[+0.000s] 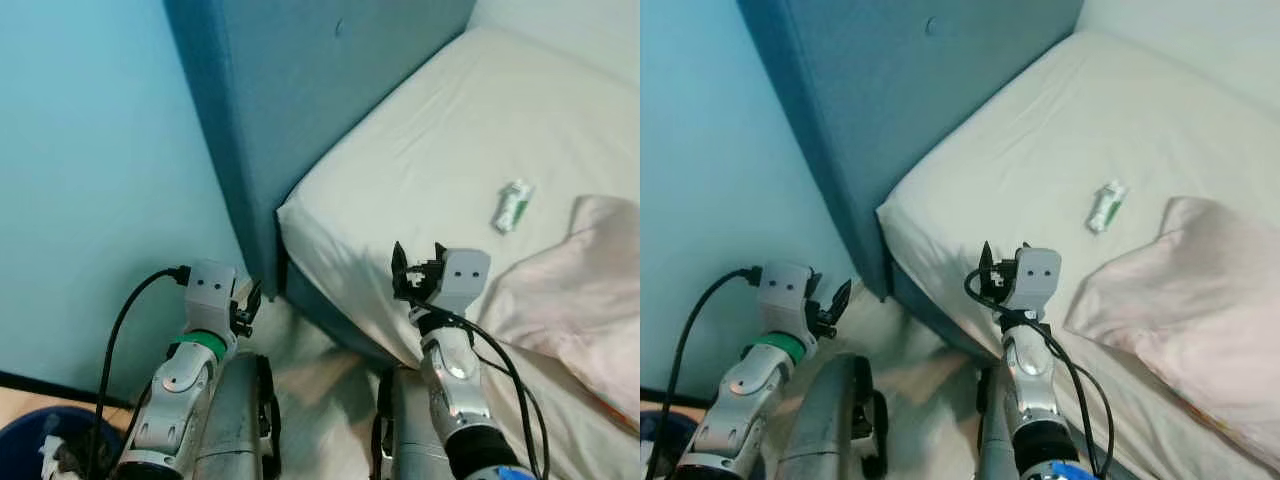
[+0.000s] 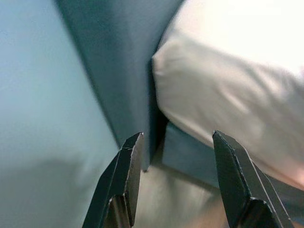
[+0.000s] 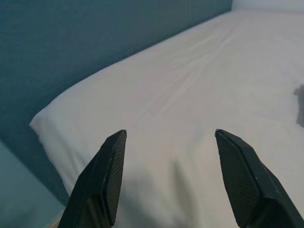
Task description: Clean up the room
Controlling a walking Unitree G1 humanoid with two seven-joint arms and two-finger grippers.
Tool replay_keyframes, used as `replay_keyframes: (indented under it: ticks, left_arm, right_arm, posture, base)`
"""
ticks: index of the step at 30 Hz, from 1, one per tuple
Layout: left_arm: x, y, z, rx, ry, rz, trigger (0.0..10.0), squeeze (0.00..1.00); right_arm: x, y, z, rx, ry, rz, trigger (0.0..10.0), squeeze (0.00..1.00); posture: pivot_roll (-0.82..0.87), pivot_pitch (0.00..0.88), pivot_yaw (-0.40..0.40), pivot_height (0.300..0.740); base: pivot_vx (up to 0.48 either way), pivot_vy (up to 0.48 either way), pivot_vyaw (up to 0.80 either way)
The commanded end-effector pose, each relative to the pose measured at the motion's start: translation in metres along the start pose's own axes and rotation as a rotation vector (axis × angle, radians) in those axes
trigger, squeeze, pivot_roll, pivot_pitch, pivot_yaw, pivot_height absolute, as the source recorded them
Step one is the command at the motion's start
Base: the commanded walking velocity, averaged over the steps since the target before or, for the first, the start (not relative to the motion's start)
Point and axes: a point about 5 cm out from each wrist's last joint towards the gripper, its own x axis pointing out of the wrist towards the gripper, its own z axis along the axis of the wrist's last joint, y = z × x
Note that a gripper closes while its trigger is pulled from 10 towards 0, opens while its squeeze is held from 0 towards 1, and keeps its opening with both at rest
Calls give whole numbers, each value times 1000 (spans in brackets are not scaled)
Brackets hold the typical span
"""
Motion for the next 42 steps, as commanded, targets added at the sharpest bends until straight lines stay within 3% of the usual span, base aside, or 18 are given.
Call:
replay_keyframes:
  ticks: [1, 13, 23, 33, 36, 42]
  left_arm:
    - [0, -2, -9, 19, 27, -1, 10000, 0]
    - [13, -5, -14, 35, 12, -6, 10000, 0]
    - [11, -18, -24, 36, 25, -53, 10000, 0]
    - [8, -18, -33, 34, 52, -65, 10000, 0]
    - [3, -20, -42, 43, 80, -86, 10000, 0]
    - [2, -20, -45, 52, 87, -88, 10000, 0]
  right_arm:
    - [-13, 3, -13, -3, 45, 33, 10000, 0]
    - [-31, -3, -18, 7, 121, -11, 10000, 0]
    - [-42, -8, -25, 14, 164, -10, 10000, 0]
    - [-48, -12, -29, 21, 203, -25, 10000, 0]
    - [-55, -16, -42, 36, 275, -56, 10000, 0]
    - [-60, -18, -47, 37, 305, -72, 10000, 0]
  posture:
    - [12, 87, 80, 620]
    - [0, 66, 88, 665]
    - [-7, 51, 76, 710]
    - [-11, 37, 69, 730]
    - [-14, 23, 67, 740]
    - [-18, 10, 71, 740]
  base:
    - [0, 0, 0]
    - [0, 0, 0]
    - [0, 0, 0]
    - [0, 0, 0]
    - [0, 0, 0]
    - [0, 0, 0]
